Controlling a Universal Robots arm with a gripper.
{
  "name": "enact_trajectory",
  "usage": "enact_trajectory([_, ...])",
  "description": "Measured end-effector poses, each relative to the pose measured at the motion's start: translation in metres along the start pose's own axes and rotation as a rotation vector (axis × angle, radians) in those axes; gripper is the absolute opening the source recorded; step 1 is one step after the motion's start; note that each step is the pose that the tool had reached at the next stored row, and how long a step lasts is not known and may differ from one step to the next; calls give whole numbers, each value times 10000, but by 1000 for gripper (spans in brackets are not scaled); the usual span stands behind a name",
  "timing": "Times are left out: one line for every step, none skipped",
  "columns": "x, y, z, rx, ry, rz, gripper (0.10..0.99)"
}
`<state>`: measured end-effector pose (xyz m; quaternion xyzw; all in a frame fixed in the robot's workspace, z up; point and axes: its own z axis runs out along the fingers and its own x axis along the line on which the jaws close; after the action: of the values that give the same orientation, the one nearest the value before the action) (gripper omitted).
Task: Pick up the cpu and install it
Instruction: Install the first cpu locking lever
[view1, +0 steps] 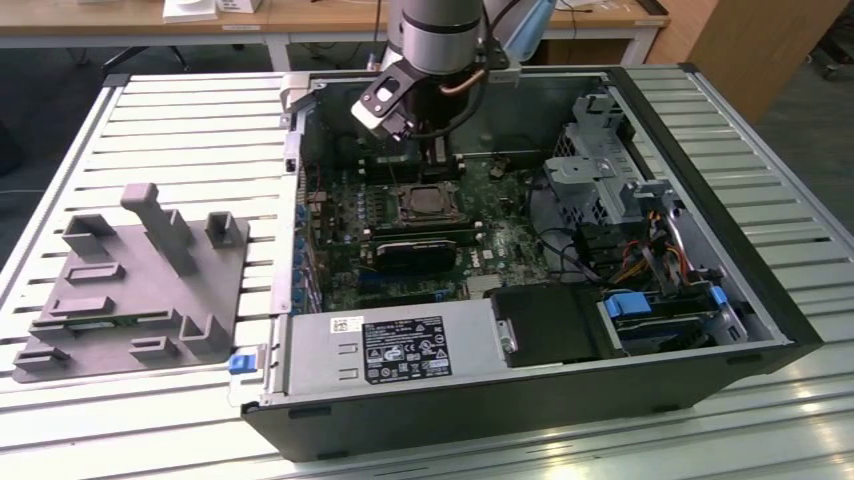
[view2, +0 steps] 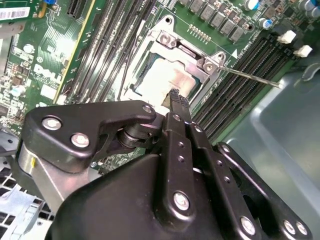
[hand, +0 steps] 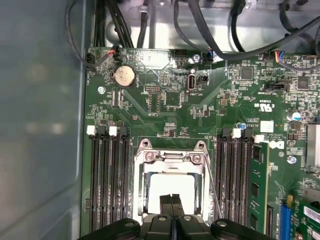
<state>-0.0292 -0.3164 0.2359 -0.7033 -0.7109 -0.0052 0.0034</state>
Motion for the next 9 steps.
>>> enact_trajectory([0,0,-22,0,0,0,106])
enact_trajectory([1,0,-44,0,0,0,106])
enact_trajectory([1,0,-67,0,0,0,106])
enact_trajectory([1,0,-90,-1,1,0,106])
enact_trajectory([1,0,-116,0,0,0,106])
enact_trajectory([2,0,-142,0,0,0,106])
enact_trajectory([2,0,-169,0,0,0,106])
enact_trajectory([2,1,-196,0,0,0,106])
enact_trajectory([3,1,-222,1,-2,0,106])
